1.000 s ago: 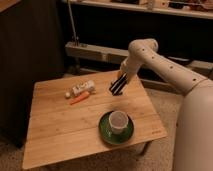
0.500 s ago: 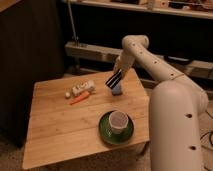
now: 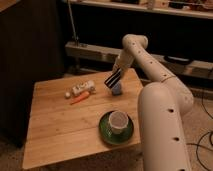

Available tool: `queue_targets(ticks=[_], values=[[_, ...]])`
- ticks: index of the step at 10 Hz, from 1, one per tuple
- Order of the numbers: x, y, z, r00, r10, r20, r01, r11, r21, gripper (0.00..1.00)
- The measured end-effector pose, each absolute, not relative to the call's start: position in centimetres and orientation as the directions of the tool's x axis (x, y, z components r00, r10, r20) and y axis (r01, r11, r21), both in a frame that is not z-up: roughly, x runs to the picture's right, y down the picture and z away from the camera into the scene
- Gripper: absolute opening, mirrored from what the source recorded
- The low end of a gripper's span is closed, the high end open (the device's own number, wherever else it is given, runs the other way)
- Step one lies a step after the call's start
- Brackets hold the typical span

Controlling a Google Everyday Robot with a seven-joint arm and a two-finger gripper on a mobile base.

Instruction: Place the eraser on the white sponge

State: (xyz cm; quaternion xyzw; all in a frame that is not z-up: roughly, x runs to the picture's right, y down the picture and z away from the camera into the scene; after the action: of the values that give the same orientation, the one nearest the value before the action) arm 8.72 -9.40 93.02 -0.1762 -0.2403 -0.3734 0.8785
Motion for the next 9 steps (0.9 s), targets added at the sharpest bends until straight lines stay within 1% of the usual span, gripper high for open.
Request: queue_targets(ticks=[3,4,5,7,9], values=[[9.0,-7.3,96.5,0.619,-0.543,0.567,0.733,0.658,-0.171,0.0],[9.4,-6.7,97.6,0.629,-0.53,0.569,0.728,0.657,-0.194,0.05],[9.5,-6.4,98.4,0.639,-0.52,0.568,0.722,0.659,-0.209,0.15],[9.8,-6.2,98.9,0.651,-0.508,0.565,0.713,0.664,-0.225,0.34],[9.7,-6.3,98.8,0.651,-0.507,0.565,0.713,0.664,-0.225,0.56]])
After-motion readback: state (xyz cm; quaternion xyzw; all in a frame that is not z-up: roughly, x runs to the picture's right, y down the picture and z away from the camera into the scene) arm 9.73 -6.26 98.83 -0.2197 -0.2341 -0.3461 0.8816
